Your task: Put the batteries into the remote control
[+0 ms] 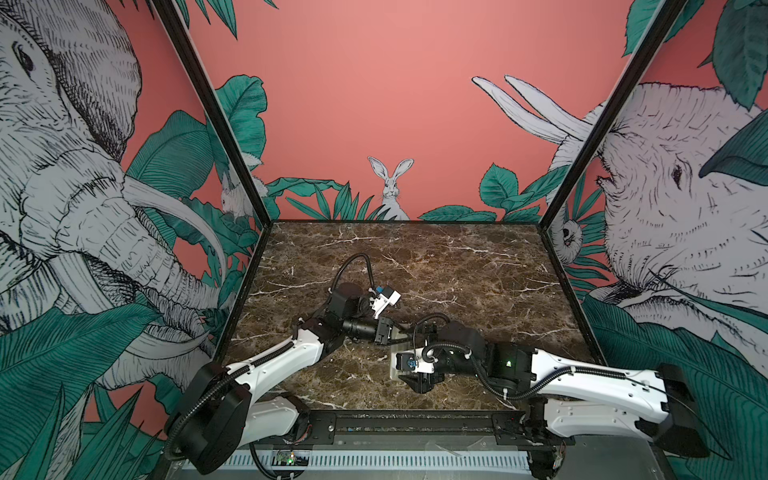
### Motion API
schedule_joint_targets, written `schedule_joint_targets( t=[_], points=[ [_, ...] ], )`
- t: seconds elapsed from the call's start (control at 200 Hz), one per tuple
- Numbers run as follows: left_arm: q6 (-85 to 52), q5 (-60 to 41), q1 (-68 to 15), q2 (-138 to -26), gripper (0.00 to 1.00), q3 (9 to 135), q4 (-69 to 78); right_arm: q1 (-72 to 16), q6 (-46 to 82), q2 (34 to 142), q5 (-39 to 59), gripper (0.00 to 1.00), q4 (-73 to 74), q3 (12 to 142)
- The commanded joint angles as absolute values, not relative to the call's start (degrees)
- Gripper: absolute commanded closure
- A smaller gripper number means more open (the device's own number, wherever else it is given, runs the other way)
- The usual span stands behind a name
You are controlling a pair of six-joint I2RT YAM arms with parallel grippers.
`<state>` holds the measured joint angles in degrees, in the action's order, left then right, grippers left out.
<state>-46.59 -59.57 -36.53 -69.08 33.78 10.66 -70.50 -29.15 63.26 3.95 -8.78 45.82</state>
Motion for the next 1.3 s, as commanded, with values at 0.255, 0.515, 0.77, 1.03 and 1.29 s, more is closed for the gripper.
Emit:
schedule_joint_targets(
  t=[0.255, 0.515, 0.77, 1.03, 1.29],
  points=[
    [-47.4, -61.4, -36.3, -67.9, 1.0, 33.3, 12.8, -70.8, -30.6, 64.8, -0.2, 0.01, -8.3, 47.9],
    [-47.3, -61.8, -36.3, -67.8, 1.0, 33.0, 12.3, -70.8, -31.7, 64.6, -1.3, 0.04, -9.0, 48.4],
    [-48.1, -61.9, -36.3, -67.7, 1.0, 33.0, 13.0, -71.0, -32.7, 65.1, -1.9, 0.06, -11.3, 48.7],
    [-49.1, -62.3, -36.3, -68.2, 1.0, 32.9, 14.1, -74.2, -37.9, 67.7, -8.7, 0.03, -11.0, 49.1],
    [-50.3, -62.9, -36.3, -68.4, 1.0, 32.1, 15.4, -75.7, -41.6, 68.8, -15.7, 0.03, -5.1, 46.8]
  ],
)
